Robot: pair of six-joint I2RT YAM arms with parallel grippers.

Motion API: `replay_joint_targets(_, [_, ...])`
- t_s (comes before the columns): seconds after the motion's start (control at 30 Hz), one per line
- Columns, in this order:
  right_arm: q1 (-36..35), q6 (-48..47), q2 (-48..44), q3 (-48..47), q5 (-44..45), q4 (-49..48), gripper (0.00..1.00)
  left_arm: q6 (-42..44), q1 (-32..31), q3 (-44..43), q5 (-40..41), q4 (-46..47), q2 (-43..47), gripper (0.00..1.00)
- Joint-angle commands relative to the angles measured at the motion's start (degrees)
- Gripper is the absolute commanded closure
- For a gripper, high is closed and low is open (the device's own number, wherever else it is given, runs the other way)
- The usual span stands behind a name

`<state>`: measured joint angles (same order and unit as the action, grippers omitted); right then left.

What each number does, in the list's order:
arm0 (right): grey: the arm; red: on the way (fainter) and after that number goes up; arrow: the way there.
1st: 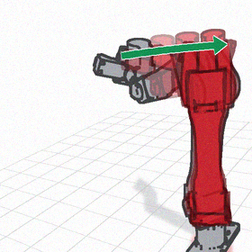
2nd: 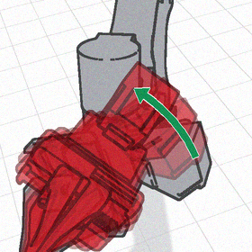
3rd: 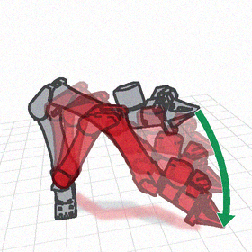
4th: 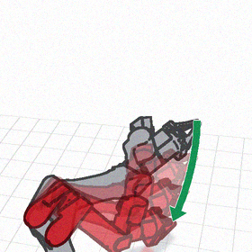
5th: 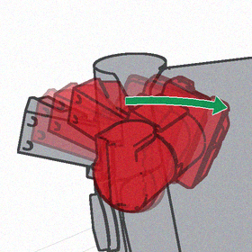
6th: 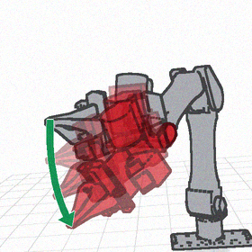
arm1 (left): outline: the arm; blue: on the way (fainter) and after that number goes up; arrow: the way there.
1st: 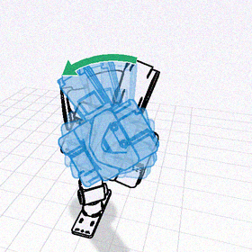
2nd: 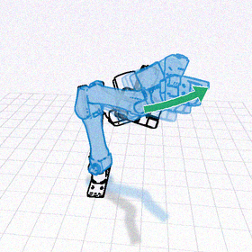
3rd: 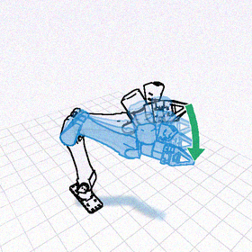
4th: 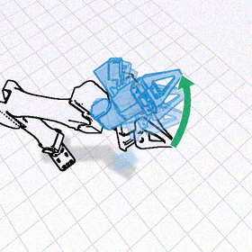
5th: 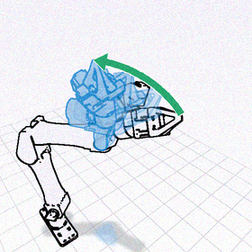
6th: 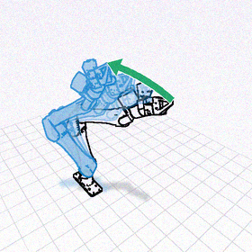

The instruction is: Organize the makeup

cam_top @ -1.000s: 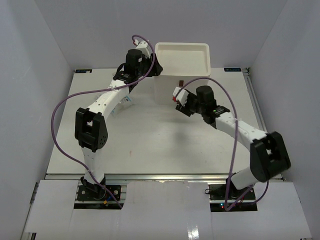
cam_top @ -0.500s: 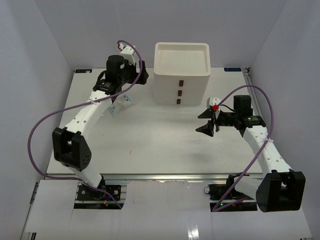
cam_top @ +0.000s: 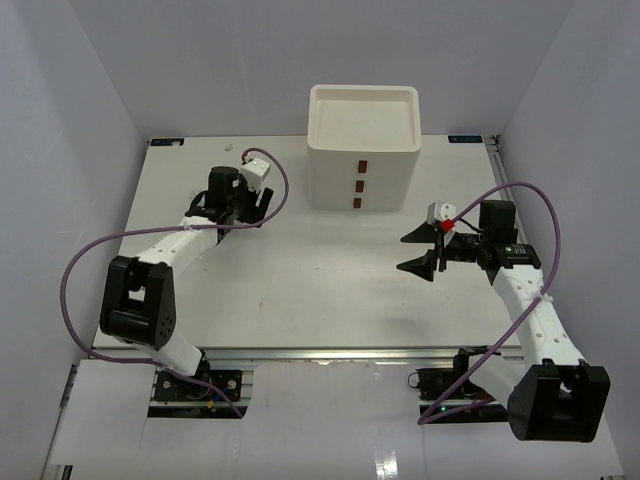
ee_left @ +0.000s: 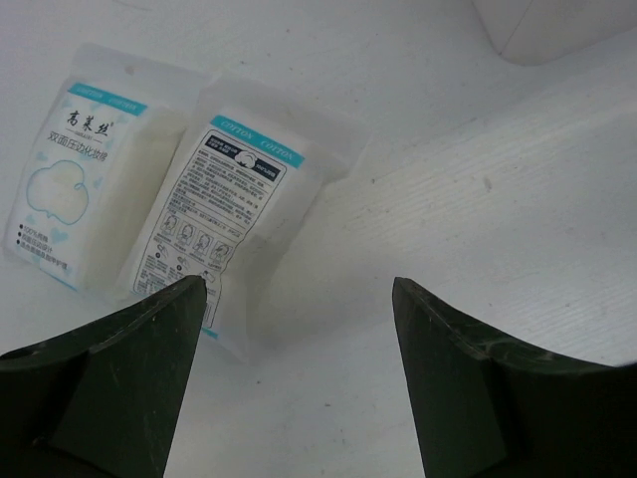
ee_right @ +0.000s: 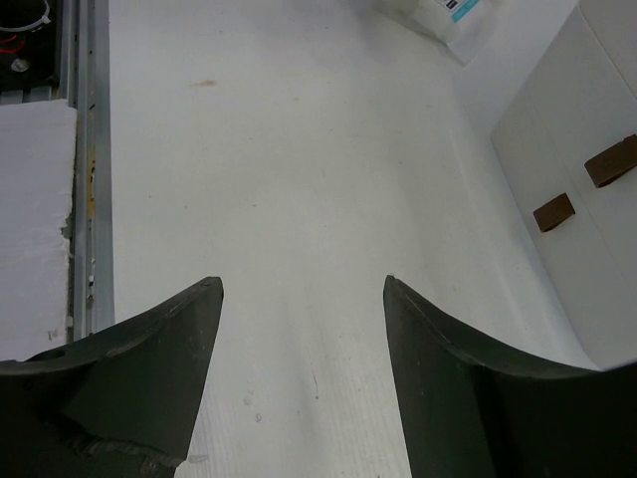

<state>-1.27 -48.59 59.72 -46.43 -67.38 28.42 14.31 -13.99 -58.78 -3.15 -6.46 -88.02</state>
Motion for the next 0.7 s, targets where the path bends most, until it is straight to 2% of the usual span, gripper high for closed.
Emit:
replay_joint_targets(0.0, [0.6,-1.1,-0.9,0.2,-2.6,-0.6,0.28,6.8,0.1,-4.0,3.8,3.9,-5.2,0.15])
replay_joint_targets(0.23, [0.8,-1.3,-0.7,0.4,-3.1,-0.6,0.28,8.9,0.0,-7.0,8.1,7.9,-12.6,0.18])
replay_joint_targets(0.43, [2.5,-1.3,-0.7,0.4,-3.4,-0.6,0.28,10.6,0.1,-10.6,10.5,8.0,-17.7,0.29])
replay_joint_targets(0.67, [3.3,-1.3,-0.6,0.5,-3.6,-0.6,0.28,10.0,0.1,-10.5,10.4,7.5,-21.5,0.34])
